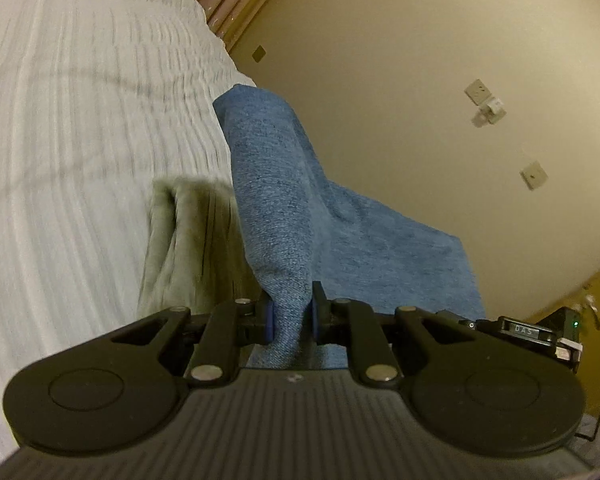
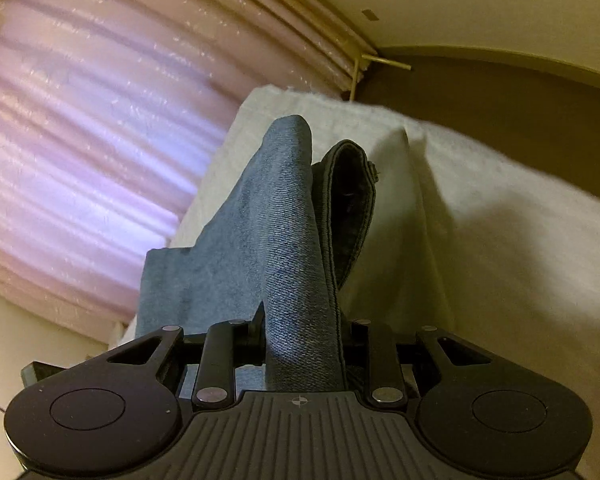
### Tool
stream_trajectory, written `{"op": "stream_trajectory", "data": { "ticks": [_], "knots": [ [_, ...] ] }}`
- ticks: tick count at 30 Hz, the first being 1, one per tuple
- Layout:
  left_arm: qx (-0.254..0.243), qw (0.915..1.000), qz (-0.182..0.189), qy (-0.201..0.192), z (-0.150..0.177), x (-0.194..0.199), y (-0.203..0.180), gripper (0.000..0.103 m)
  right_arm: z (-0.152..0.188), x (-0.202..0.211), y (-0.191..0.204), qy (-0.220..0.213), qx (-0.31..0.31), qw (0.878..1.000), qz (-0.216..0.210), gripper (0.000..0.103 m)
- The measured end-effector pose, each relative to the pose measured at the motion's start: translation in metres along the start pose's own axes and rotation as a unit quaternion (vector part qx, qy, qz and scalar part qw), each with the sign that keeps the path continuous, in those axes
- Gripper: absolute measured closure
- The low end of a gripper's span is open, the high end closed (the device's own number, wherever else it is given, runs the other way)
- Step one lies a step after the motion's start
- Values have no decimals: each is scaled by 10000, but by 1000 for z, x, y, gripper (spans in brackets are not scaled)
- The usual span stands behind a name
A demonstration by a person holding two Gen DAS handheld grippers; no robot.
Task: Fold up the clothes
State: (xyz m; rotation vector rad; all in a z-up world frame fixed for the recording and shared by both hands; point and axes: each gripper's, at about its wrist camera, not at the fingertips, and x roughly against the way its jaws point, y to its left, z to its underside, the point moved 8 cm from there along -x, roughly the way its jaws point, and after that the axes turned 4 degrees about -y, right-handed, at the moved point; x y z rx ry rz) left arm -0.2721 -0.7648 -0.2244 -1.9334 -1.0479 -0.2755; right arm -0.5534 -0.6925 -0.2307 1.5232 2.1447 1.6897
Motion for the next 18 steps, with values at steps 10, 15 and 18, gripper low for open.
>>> {"op": "stream_trajectory", "data": {
  "ticks": [10,15,18],
  "knots": [
    [-7,9986,-475,224,-18,-75,42,90,-53,-70,-63,245,-406,9989,31,76],
    [191,9975,-602,316,-8,-96,72,86,-44,-88,-88,371,-517,9978,183,68],
    [188,9973,-578,402,-16,-99,74,86,-43,-76,-86,210,-641,9975,187,68]
  ]
}}
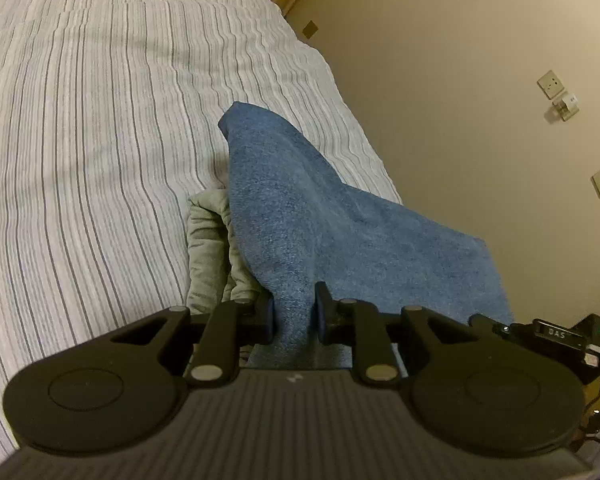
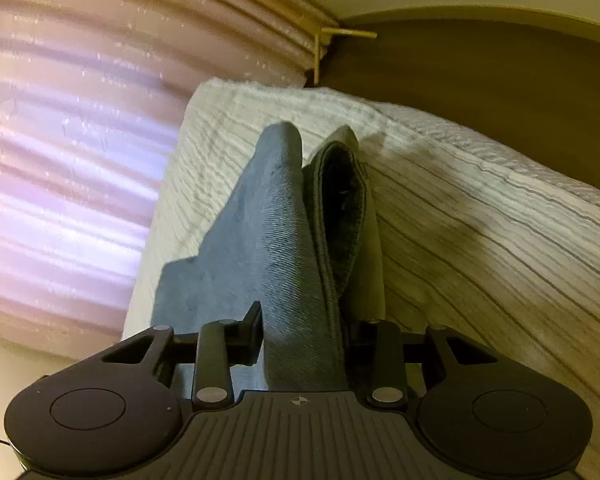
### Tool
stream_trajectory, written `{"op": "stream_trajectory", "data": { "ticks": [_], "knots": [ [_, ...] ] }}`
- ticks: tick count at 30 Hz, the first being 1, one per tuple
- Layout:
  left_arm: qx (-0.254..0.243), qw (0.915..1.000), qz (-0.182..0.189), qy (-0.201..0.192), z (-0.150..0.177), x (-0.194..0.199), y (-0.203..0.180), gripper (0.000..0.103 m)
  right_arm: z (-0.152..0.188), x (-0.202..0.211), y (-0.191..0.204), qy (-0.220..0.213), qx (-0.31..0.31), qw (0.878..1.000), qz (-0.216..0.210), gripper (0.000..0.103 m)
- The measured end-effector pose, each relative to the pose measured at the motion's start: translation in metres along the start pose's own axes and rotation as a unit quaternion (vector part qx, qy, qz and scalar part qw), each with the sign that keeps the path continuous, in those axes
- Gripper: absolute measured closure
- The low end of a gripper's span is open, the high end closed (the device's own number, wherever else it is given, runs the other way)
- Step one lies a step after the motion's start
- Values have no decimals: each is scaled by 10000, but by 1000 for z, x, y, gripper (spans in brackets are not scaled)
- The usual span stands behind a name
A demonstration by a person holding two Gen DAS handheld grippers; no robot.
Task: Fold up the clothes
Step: 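Lower the folded jeans onto the grey-green stack with both grippers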
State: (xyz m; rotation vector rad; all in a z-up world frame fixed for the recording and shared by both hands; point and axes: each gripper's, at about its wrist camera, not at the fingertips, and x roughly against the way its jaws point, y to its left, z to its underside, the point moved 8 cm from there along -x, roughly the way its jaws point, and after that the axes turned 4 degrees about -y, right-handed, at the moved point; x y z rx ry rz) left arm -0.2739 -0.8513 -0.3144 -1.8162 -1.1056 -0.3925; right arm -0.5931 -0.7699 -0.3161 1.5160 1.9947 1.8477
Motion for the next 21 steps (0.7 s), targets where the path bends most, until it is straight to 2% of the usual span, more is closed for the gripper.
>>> {"op": "stream_trajectory", "data": {
  "ticks": [3,7,9,11,12,13,17,18,21],
  "knots": [
    [10,9999,-5,146,-3,-3,2,86,0,6,-1,-16,-226,9997,34,68],
    [-79,9998,-83,180,-1,-4,-3,86,1,3,-8,-71,-118,9995,296,68],
    [-127,9997,-111,174,-2,0,-6,84,1,11,0,-123,198,9990,389,68],
    [-111,9996,-216,120,-2,8,-6,84,-2,18,10,-264,785,9942,689,57],
    [-143,9995,-280,38,-2,15,-6,84,-2,26,15,-434,1129,9881,955,40],
    [-212,9991,-361,-54,-3,22,-8,84,-3,35,20,-611,1464,9802,1183,37],
    [-691,9937,-695,-548,-8,56,-28,88,-2,67,45,-1289,2560,9425,1720,42],
    [-875,9928,-565,-598,-8,61,-40,88,0,73,53,-1428,2825,9314,1798,52],
    [-1377,9878,-377,-616,-2,57,-72,88,18,67,80,-1420,3709,9009,1749,54]
  ]
}}
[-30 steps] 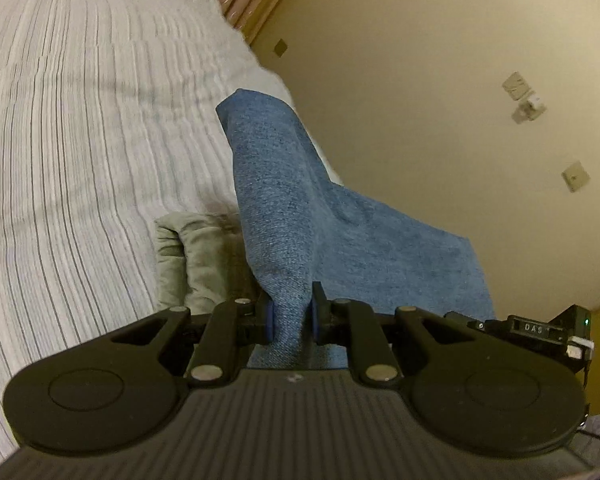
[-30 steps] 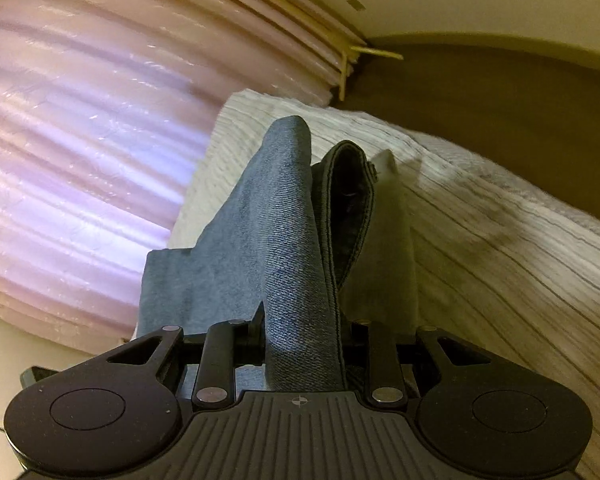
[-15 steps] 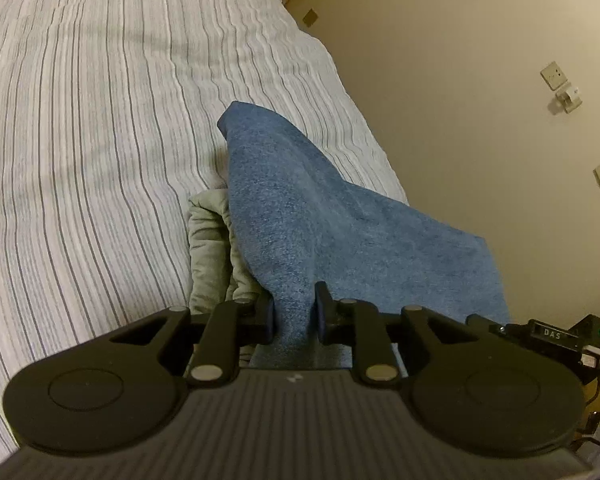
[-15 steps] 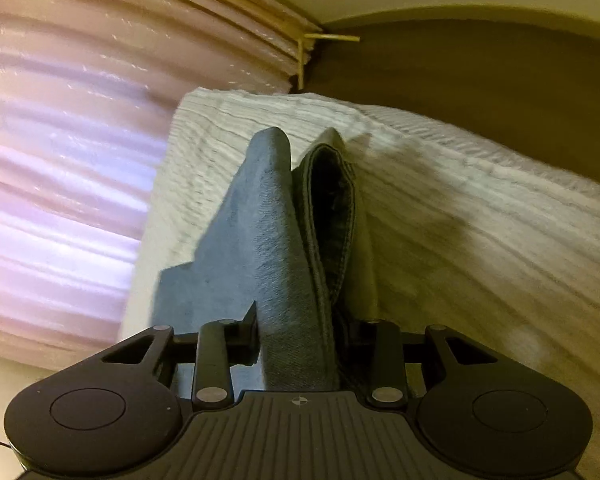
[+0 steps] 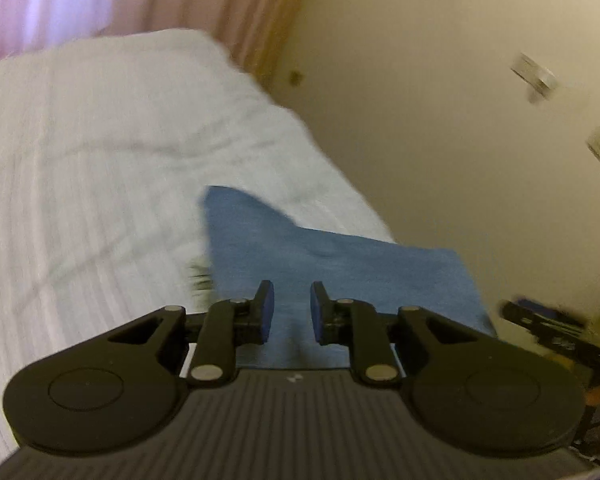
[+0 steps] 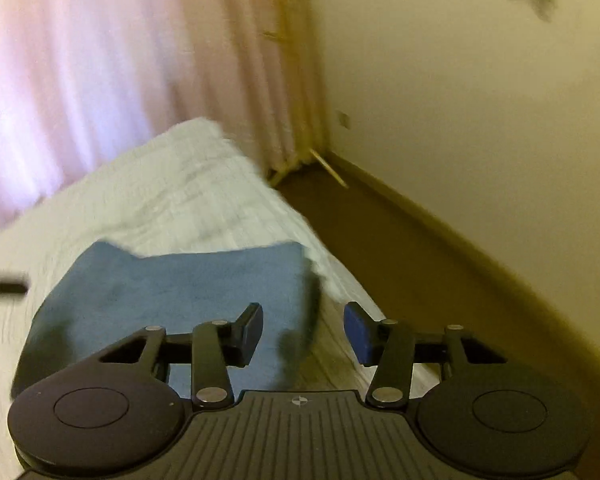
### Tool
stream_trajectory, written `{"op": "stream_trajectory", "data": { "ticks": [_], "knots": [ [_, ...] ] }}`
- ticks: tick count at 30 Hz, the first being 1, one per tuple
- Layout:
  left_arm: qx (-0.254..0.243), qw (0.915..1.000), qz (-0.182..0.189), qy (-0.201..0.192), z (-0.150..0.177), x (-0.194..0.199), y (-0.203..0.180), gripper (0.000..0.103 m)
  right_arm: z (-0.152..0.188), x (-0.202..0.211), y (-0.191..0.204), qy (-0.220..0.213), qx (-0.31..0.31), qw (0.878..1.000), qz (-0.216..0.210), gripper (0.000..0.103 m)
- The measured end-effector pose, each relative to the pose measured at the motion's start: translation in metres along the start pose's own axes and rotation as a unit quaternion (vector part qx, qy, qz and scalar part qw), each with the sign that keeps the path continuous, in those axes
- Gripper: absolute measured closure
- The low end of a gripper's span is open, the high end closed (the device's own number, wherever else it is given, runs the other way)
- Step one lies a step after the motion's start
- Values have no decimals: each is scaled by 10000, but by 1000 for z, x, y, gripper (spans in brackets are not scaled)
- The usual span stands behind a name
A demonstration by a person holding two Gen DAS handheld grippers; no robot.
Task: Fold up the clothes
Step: 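Lower the folded jeans onto the grey-green stack with both grippers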
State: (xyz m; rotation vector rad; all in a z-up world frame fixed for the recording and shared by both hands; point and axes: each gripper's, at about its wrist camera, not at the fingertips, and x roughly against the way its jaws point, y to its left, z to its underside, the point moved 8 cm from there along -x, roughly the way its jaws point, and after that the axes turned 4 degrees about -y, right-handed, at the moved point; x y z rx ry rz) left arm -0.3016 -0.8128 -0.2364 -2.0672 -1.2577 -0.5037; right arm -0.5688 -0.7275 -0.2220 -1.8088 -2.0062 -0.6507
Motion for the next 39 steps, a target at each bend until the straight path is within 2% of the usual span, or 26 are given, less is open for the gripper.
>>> {"op": "stream_trajectory", "data": {
  "ticks": [1,4,5,6,8,10,14,18,20,23,25,27,32,36,39],
  "knots": [
    [-214,9998,0,53,3,-6,-9,88,3,-3,13,44,296,9995,-76,56],
    [-791,9952,-487,300,24,-34,-11,90,26,-24,39,370,971,9945,-125,56],
    [-877,9936,-630,336,33,-45,-3,100,38,-35,39,527,1074,9928,-49,56],
    [-925,9925,-719,357,40,-53,5,100,48,-45,36,652,1119,9916,15,56],
    [-581,9966,-524,273,44,-57,17,100,60,-58,29,772,1029,9917,-25,56],
    [-376,9977,-502,261,38,-52,18,100,55,-57,26,794,934,9924,-121,56],
    [-619,9965,-542,-119,11,-40,1,101,24,-48,20,416,606,9970,-238,56],
    [-525,9956,-738,-232,-15,-62,9,100,-7,-76,13,113,380,9992,-30,56],
    [-484,9940,-982,-68,-14,-80,23,99,-12,-99,10,215,284,9993,62,56],
    [-451,9936,-1031,-100,-10,-88,33,98,-7,-127,7,505,398,9977,198,56],
    [-403,9937,-1040,-144,-8,-88,36,98,-7,-131,5,514,434,9975,221,56],
    [-314,9942,-1013,-198,-10,-76,33,99,-11,-122,2,477,357,9980,198,56],
    [-294,9961,-768,-314,-3,-23,15,100,-2,-65,3,367,96,9993,-32,56],
    [-333,9971,-635,-242,31,17,-3,99,23,-19,18,407,38,9990,-158,56],
    [-352,9956,-874,-2,65,18,1,100,54,-14,26,708,54,9973,-189,56]
  ]
}}
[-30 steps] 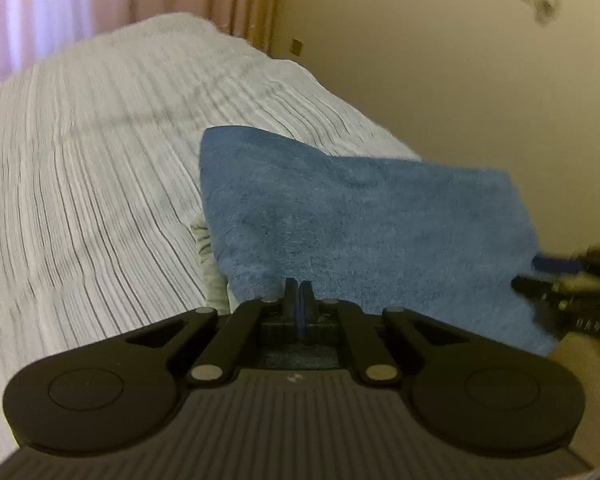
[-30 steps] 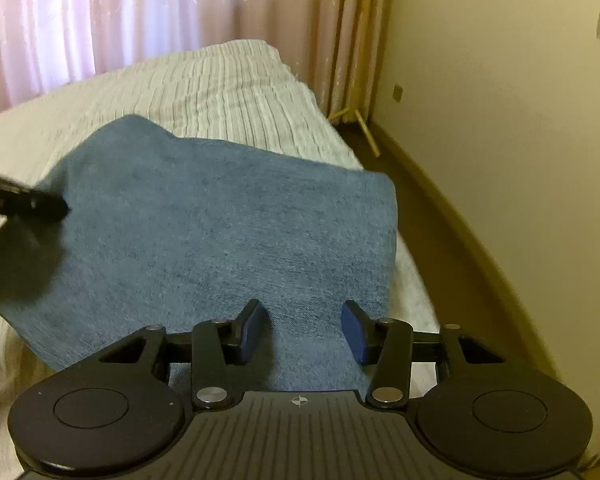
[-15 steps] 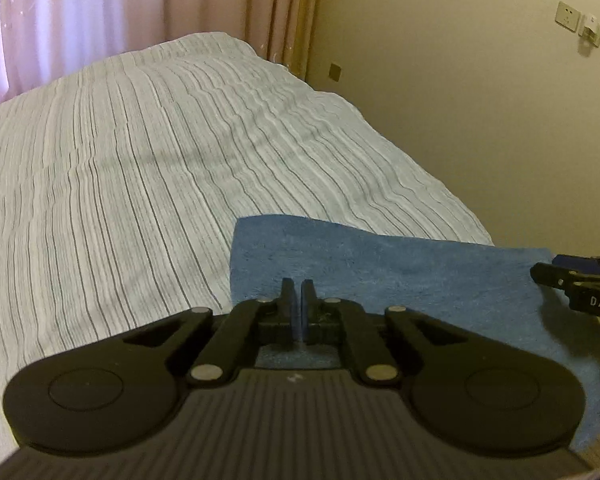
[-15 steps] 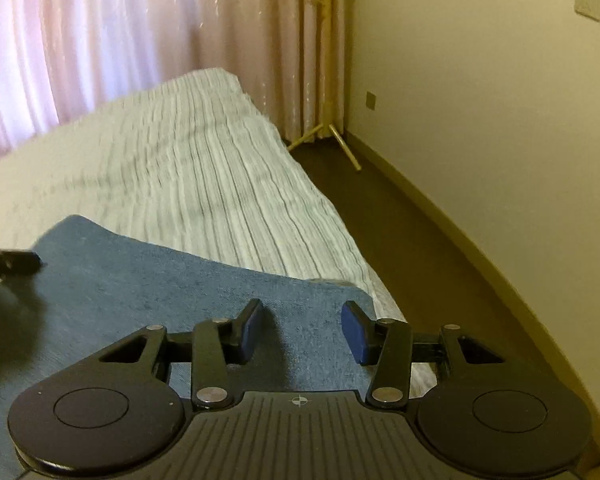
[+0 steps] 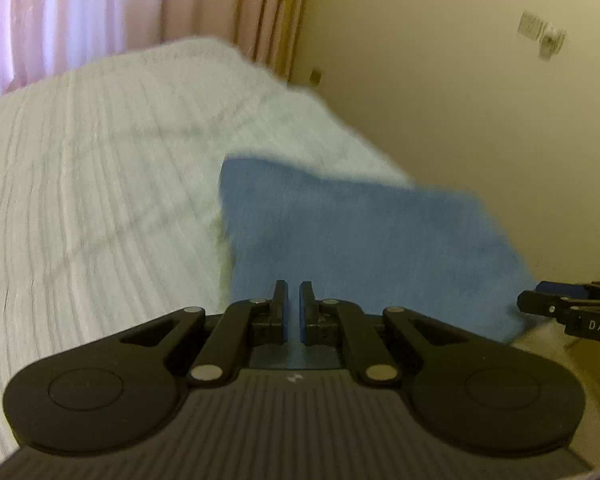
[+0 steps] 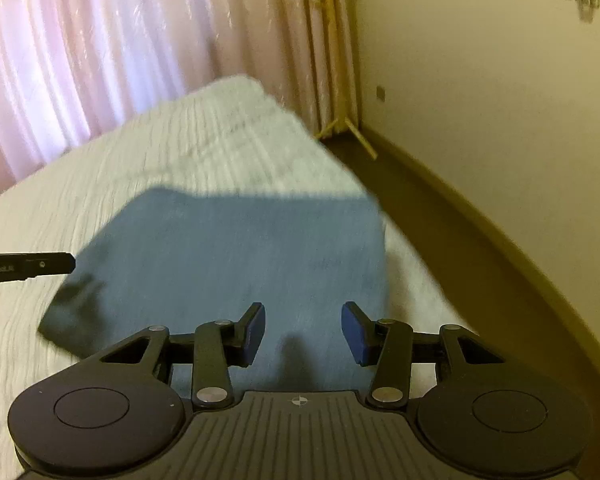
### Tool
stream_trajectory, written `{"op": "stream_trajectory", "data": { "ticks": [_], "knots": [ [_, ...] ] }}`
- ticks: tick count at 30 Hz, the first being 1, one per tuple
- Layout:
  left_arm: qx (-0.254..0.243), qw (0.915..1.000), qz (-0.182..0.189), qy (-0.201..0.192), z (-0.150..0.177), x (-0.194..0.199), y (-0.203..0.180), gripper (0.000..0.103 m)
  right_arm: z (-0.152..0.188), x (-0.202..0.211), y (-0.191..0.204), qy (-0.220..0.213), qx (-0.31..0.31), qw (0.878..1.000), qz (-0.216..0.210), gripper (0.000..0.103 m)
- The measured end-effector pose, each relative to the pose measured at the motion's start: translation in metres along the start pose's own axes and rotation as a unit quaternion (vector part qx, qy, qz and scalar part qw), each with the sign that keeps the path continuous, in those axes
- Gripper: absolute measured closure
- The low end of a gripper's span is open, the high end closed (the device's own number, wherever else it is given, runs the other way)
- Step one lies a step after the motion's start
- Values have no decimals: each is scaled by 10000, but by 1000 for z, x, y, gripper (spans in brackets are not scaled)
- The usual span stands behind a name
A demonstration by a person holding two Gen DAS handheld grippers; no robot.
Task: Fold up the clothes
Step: 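Lower the folded jeans onto the grey-green stack with both grippers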
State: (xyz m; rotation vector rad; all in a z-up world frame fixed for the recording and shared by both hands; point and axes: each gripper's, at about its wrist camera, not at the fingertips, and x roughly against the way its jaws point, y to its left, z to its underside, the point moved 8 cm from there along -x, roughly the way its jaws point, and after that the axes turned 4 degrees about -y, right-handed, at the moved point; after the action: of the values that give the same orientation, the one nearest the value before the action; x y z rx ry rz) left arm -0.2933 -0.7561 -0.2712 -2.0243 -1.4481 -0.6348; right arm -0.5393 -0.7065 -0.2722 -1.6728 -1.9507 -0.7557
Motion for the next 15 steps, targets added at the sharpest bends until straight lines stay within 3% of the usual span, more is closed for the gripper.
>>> {"op": "stream_trajectory", "data": {
  "ticks": [2,5,10,15],
  "knots": [
    [66,9999,-72,45,11,1,1,100,16,-6,7,94,238,9996,100,56],
    [78,9997,-240,33,7,16,-4,99,15,-2,15,96,462,9987,197,56],
    [136,9982,-579,66,-8,50,-14,97,8,29,26,296,-186,9994,18,56],
    [-12,9956,-911,213,-16,98,-28,82,8,65,40,513,-647,9965,161,56]
  ]
}}
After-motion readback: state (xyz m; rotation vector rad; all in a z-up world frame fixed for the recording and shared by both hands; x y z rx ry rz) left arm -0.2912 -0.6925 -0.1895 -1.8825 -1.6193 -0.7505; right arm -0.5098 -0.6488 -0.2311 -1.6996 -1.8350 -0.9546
